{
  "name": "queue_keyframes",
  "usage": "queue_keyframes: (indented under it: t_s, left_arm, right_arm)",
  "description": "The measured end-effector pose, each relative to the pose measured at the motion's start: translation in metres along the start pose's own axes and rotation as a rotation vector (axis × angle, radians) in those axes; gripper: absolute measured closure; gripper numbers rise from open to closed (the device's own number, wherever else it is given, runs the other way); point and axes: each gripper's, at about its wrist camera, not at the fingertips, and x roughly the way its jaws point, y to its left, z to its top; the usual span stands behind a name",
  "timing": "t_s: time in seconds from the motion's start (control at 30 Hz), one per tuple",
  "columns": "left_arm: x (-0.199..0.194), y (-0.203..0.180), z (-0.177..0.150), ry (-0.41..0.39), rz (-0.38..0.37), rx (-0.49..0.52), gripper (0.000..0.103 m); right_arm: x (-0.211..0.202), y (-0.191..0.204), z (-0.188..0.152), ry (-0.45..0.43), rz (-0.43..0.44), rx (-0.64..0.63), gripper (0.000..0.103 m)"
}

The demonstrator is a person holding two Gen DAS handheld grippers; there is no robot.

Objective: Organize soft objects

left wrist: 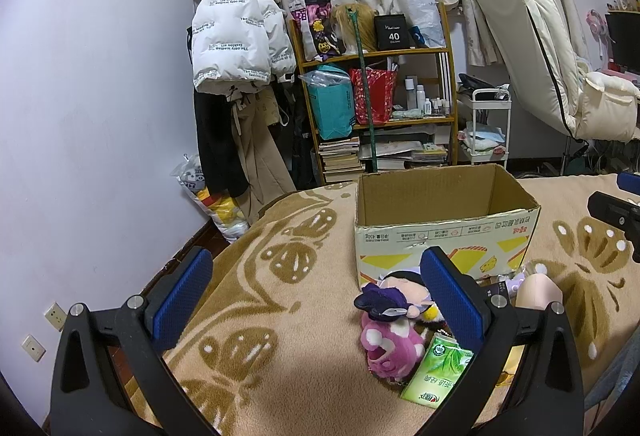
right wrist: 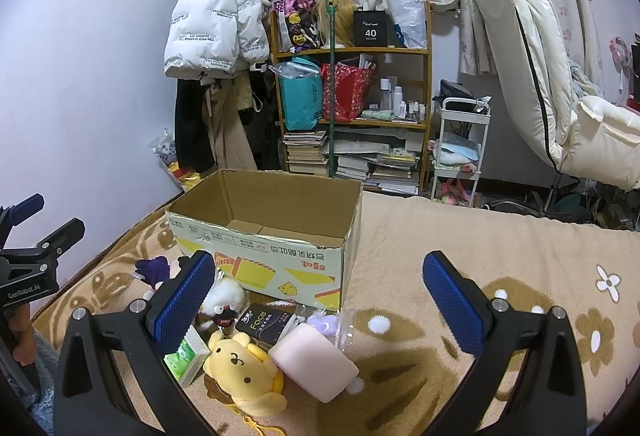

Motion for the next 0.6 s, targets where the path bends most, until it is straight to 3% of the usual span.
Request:
queue_keyframes:
  t_s: [0.6]
  left_arm:
    - [0.0005,0.0053,-0.0005,-0.001,0.001,0.001,0.0]
  right_arm:
    - [0.0008,-0.0002,-0.0002,0.0,0.001,0.003,0.0]
